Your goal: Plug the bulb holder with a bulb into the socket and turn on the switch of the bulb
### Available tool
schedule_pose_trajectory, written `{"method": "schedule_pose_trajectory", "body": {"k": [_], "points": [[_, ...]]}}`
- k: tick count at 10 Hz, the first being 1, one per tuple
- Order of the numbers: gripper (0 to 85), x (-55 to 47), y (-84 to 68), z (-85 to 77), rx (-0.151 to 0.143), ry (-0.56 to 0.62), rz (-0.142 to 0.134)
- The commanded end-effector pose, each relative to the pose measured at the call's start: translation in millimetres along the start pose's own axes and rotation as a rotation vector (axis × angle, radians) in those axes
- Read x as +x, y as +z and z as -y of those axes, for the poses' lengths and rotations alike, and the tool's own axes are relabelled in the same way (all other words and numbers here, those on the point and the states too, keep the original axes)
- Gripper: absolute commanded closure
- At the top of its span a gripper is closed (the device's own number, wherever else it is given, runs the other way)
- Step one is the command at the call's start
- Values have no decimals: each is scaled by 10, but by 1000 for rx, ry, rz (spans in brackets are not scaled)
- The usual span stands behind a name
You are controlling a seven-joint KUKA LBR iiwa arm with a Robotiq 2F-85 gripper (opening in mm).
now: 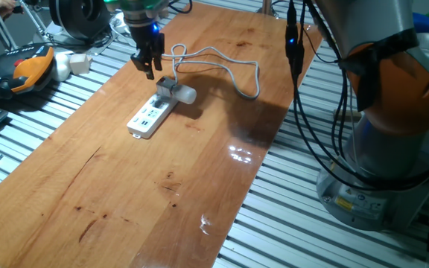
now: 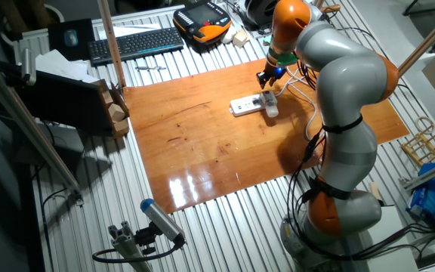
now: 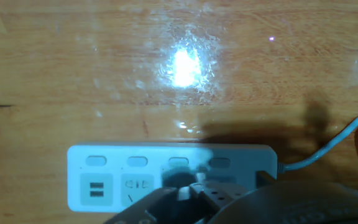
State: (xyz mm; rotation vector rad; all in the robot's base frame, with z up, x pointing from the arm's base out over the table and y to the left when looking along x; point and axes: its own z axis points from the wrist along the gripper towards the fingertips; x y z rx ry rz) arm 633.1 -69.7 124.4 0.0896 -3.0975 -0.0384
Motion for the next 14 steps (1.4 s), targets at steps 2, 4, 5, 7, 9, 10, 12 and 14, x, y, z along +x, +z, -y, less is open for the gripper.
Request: {"method": "schedule_pose_trajectory", "body": {"k": [2,4,5,7,9,10,12,14], "points": [[850,-1,6,3,17,-7,14],[850,-4,8,2,21,10,18],[850,-6,10,0,17,25,18],[850,-14,18,-5,24,-4,33],[850,-27,57,-5,27,-15,51],[850,-29,98,-6,27,-15,53],[850,-32,157,-7,31,4,51],[850,-49,214,-11,30,17,45]]}}
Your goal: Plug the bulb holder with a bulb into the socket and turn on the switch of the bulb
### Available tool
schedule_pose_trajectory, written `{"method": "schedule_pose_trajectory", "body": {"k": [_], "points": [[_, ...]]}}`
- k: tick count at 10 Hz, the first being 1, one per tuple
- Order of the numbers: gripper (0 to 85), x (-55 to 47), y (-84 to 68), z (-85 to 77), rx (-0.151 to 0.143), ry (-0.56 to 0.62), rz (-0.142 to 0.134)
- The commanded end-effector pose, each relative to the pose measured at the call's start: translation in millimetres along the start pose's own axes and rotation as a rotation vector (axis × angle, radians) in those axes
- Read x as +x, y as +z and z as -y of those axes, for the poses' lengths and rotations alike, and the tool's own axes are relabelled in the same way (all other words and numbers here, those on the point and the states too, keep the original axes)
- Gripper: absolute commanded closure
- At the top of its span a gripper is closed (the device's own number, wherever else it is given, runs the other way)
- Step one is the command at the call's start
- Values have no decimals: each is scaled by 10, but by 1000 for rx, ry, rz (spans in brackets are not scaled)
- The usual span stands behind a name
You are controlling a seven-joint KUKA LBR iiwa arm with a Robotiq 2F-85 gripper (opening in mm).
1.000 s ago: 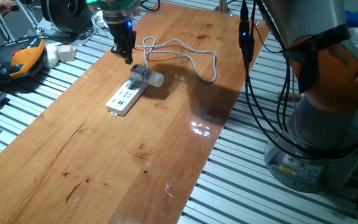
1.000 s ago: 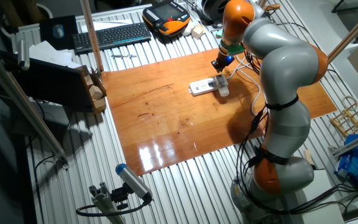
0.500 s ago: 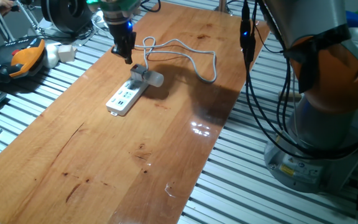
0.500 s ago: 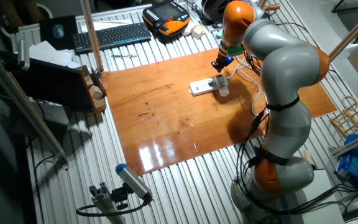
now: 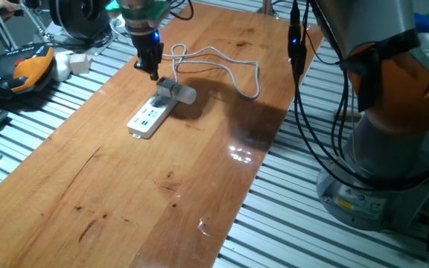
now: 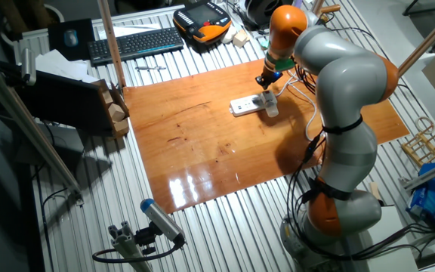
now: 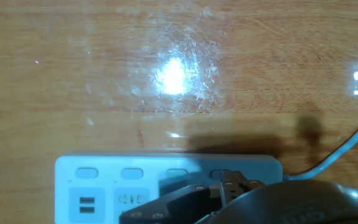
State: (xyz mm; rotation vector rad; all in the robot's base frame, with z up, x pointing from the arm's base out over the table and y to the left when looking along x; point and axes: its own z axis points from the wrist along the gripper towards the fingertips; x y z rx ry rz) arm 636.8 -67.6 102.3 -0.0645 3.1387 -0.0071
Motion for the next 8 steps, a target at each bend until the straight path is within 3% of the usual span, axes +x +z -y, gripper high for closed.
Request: {"method": "schedule_pose_trajectory", "body": {"k": [1,5,8], "points": [[850,-5,29,-2,0,2,-2],[850,14,195,-5,0,8,0],[850,23,228,5,0,13,-2]]}}
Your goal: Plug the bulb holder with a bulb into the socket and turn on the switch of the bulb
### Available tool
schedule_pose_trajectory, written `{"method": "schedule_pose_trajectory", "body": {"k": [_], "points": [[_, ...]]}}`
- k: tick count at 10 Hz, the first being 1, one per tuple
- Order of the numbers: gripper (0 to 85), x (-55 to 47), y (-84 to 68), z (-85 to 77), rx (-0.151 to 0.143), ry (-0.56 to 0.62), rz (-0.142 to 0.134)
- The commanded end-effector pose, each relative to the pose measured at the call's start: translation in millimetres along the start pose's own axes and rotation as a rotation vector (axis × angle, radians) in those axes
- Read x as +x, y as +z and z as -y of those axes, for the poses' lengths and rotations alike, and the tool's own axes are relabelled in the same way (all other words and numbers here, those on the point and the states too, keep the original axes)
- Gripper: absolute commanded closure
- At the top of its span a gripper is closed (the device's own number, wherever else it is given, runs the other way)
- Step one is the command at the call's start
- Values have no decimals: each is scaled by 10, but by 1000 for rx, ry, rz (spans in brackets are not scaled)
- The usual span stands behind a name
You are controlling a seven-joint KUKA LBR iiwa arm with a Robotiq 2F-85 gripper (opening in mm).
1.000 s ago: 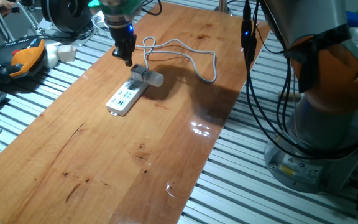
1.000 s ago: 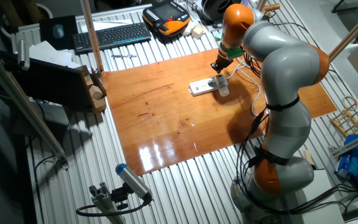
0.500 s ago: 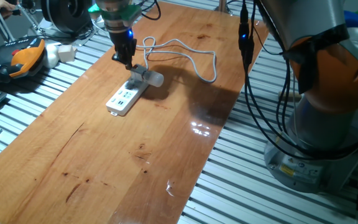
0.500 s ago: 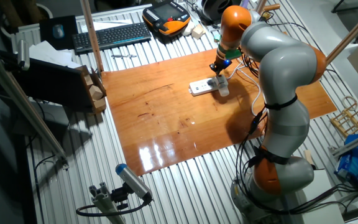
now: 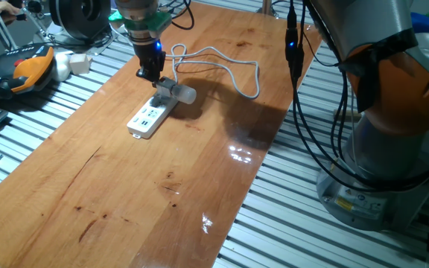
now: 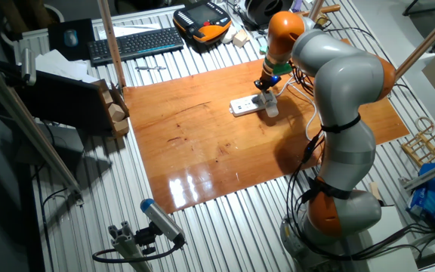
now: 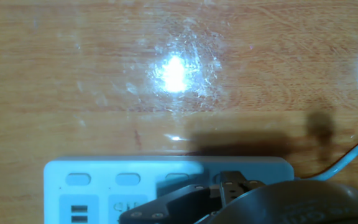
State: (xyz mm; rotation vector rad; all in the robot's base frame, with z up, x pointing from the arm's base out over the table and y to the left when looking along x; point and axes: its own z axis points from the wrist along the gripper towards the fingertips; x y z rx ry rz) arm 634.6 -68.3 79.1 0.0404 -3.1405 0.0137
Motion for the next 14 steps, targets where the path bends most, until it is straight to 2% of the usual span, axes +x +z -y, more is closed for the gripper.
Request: {"method": "schedule_pose_trajectory", "body": {"k": [1,6,14], "points": [[850,1,11,-2,2,4,-1],[850,-5,69,-4,-1,19,-7],[850,-9,149,-5,-3,27,3]]}}
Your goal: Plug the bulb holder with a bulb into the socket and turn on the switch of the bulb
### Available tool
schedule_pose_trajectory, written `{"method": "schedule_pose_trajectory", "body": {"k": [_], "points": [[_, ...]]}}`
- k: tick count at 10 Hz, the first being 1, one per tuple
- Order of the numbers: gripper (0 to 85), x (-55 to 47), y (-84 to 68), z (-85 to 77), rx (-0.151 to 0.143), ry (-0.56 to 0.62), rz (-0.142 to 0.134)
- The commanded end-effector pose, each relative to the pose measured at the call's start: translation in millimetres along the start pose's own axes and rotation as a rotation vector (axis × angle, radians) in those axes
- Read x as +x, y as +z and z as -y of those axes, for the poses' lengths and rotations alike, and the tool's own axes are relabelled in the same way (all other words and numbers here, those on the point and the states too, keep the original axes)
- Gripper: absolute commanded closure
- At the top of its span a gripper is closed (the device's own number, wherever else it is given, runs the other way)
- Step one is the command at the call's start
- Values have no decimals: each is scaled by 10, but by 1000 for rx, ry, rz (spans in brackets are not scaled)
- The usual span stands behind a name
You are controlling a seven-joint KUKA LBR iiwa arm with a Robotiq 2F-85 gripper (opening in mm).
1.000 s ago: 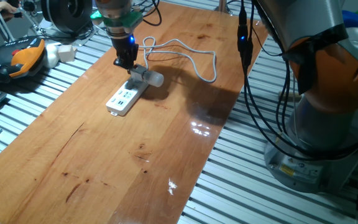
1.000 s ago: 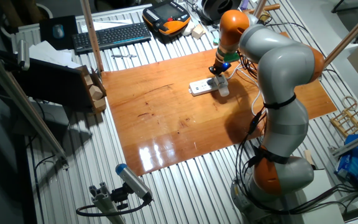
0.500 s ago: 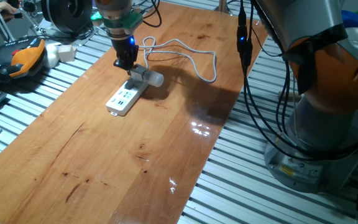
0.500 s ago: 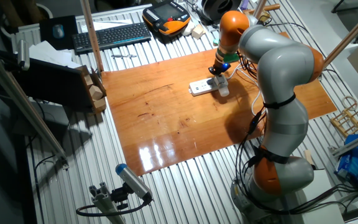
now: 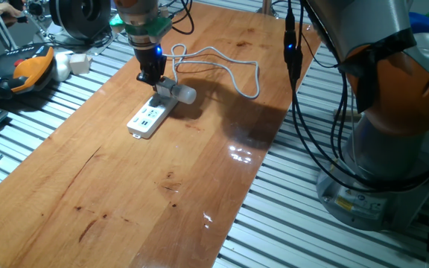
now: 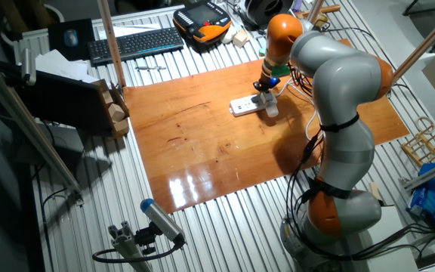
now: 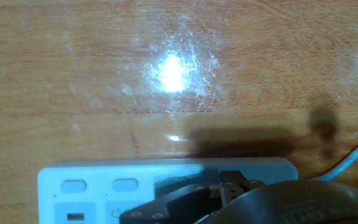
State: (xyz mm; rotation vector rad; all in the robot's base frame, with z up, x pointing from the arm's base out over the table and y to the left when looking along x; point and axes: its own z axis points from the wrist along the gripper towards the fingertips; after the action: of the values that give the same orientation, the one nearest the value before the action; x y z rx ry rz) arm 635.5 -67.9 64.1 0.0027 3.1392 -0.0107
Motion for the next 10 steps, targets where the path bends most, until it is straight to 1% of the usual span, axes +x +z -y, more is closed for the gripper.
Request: {"method": "schedule_pose_trajectory", "body": {"k": [1,5,8,10], "points": [[850,0,3,1,4,1,1],[850,-6,37,0,2,5,1],[850,-7,64,-1,-8,5,0],[850,-8,70,-2,-5,2,6]]}}
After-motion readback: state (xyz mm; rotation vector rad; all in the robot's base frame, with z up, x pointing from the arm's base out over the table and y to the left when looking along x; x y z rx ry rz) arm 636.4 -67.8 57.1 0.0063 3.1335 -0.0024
